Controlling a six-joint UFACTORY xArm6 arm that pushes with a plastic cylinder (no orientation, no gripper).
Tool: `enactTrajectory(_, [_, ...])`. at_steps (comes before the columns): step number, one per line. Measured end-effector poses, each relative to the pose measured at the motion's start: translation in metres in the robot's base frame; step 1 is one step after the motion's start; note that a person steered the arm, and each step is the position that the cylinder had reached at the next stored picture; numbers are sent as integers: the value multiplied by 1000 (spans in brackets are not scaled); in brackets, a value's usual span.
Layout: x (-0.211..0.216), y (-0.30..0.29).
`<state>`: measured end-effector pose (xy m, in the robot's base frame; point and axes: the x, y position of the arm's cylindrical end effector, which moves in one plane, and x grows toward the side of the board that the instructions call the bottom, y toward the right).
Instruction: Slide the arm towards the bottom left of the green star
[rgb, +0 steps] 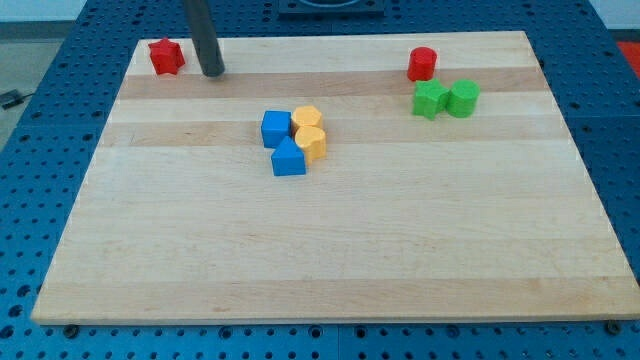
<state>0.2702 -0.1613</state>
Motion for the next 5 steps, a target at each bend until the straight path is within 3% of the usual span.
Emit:
enactTrajectory(1, [23,10])
enactTrajectory(4, [64,180])
enactTrajectory(5, [102,211])
